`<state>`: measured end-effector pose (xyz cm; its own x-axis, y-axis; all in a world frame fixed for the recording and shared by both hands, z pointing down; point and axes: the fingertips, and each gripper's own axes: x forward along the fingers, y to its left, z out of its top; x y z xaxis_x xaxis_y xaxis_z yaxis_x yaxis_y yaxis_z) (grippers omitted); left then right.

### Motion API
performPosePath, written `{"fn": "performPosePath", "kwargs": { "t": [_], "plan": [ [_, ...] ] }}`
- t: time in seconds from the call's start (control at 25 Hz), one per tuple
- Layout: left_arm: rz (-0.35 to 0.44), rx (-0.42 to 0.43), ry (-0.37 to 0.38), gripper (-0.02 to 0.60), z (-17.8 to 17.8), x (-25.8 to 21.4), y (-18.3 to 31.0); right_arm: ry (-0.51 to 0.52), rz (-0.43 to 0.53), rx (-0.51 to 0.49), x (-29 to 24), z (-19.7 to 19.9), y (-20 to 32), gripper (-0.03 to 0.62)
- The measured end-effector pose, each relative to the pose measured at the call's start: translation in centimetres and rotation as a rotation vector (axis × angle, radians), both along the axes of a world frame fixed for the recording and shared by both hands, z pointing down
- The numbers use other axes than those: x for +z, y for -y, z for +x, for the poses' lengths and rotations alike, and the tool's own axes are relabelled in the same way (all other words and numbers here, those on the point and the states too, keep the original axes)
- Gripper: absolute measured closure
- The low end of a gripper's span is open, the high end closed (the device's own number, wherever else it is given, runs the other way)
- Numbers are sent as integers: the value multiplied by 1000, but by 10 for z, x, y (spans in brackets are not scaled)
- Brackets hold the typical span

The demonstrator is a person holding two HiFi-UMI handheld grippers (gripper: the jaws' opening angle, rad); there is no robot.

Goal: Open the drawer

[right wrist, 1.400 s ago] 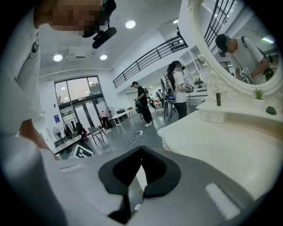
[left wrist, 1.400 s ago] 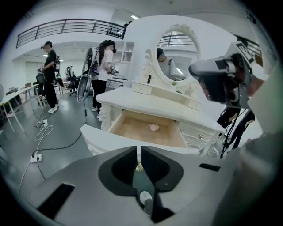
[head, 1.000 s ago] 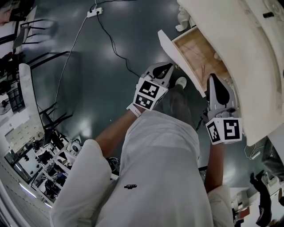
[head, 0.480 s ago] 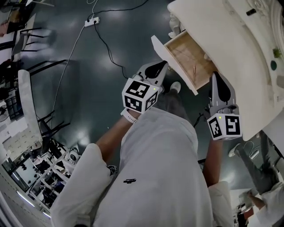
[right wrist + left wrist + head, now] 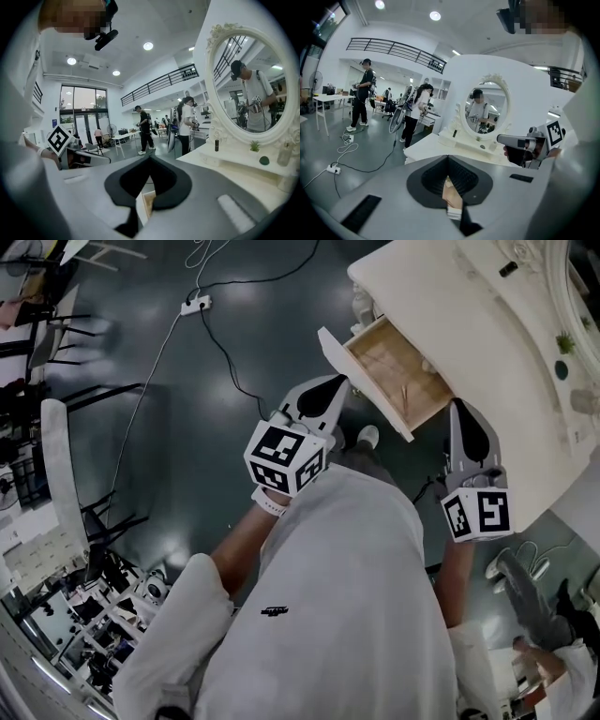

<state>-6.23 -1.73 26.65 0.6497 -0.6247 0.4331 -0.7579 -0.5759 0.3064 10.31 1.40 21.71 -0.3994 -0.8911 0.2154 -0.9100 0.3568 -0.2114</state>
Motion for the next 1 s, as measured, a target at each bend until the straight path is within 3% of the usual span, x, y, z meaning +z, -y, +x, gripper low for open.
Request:
{"fn": "performPosePath", "kwargs": {
  "t": [0.52,0.72,1.0],
  "plan": [
    [150,20,-1,572,-12,-61,-24,-80,118,-18,-56,-5,-31,583],
    [188,-24,-12,572,-25,-76,-25,-108,215,20,-76,2,-35,583],
    [226,-88,-20,572,-42,-84,-23,-142,256,52,-83,4,-36,583]
  ]
}}
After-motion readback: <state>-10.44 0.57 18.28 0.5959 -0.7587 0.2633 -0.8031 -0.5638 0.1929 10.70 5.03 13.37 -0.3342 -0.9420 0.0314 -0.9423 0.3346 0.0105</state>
